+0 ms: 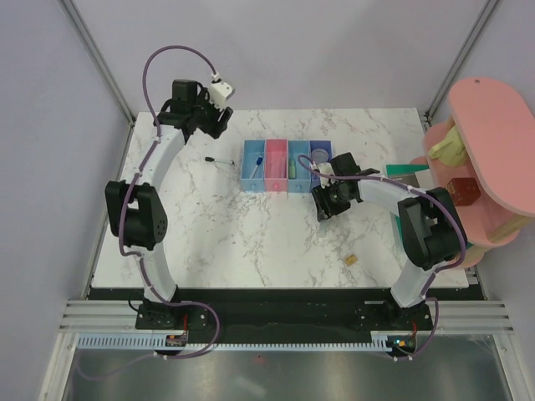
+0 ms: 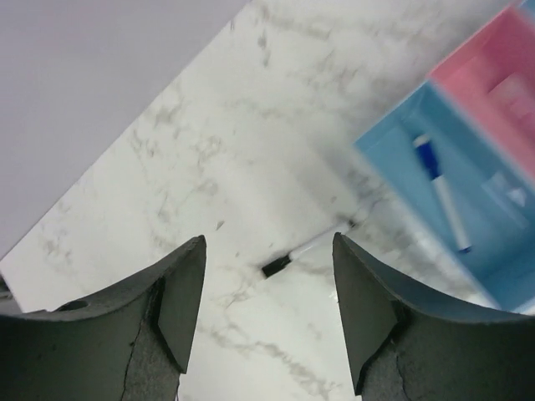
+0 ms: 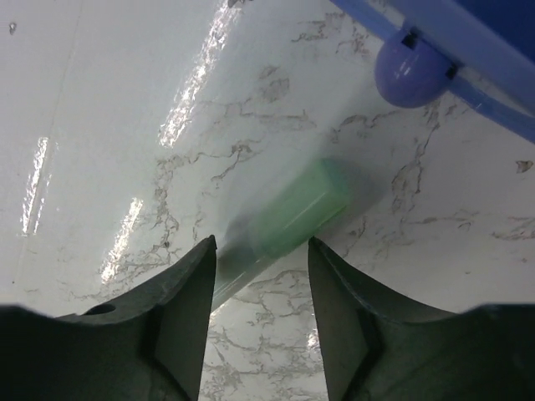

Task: Sort the stationery into containers
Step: Pick up the stationery from the center of the board.

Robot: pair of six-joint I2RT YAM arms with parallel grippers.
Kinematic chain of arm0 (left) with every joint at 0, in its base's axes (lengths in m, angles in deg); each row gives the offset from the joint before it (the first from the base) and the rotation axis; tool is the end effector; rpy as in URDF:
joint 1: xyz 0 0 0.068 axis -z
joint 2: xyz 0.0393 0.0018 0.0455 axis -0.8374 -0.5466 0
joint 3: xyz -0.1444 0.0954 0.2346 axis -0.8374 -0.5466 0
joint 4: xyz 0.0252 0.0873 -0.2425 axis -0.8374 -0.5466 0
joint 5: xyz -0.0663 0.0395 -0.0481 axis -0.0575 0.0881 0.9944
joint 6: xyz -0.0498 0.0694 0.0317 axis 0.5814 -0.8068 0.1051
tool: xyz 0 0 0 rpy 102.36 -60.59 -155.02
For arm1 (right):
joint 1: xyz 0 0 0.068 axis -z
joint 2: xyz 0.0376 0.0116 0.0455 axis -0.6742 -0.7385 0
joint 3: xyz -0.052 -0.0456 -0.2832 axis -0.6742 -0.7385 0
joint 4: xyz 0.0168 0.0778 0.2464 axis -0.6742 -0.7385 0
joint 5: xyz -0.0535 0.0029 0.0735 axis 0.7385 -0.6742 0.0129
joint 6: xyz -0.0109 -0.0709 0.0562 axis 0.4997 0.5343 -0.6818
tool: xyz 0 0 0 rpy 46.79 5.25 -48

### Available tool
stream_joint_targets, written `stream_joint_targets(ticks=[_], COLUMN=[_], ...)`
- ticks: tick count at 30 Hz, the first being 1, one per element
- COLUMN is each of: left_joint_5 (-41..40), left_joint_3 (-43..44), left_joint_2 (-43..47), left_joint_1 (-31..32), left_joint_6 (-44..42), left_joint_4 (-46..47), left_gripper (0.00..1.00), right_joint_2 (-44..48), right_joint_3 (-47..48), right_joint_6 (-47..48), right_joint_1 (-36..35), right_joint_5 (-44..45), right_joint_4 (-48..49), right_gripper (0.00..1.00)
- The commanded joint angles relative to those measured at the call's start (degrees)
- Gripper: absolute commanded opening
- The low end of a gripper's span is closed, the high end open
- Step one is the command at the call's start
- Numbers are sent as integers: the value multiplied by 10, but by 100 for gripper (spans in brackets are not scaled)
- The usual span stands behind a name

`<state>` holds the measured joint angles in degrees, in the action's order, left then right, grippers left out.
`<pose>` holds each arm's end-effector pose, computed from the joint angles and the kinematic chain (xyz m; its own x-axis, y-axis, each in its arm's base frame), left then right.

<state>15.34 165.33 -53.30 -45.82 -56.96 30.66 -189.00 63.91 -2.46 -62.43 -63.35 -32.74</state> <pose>0.4759 -0.1186 0.3383 -0.2446 0.5004 -0.8305 0.6280 0.7343 0.2575 0.3264 0.1435 0.1428 -0.8179 -0.4004 -0.4133 -0.5160 0.8281 0.2189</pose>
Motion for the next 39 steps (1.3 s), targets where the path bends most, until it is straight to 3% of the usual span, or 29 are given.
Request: stream_joint_targets(ticks=[1, 6, 14, 24, 31, 39], left_joint_5=[-63, -83, -94, -137, -145, -129], left_joint_3=[-37, -55, -34, -25, -21, -27], left_joint_2=[-50, -90, -137, -171, -181, -194], left_joint_1=[-18, -21, -22, -41, -52, -52], left_joint_6=[-175, -273, -394, -519, -540, -543], left_joint_4=[-33, -33, -36, -34, -34, -34], left_gripper=[68, 68, 70, 70, 70, 70], right_joint_2=[-24, -21, 3, 66, 98, 78], right_joint_3=[6, 0, 15, 42, 100, 227], right_joint_6=[-2, 5, 29, 81, 97, 99], right_joint_1=[-9, -10, -11, -19, -23, -23], right_joint_5=[12, 17, 15, -61, -100, -75], right_joint_4=[17, 15, -18, -81, -125, -120], right_gripper=[50, 26, 5, 3, 4, 5])
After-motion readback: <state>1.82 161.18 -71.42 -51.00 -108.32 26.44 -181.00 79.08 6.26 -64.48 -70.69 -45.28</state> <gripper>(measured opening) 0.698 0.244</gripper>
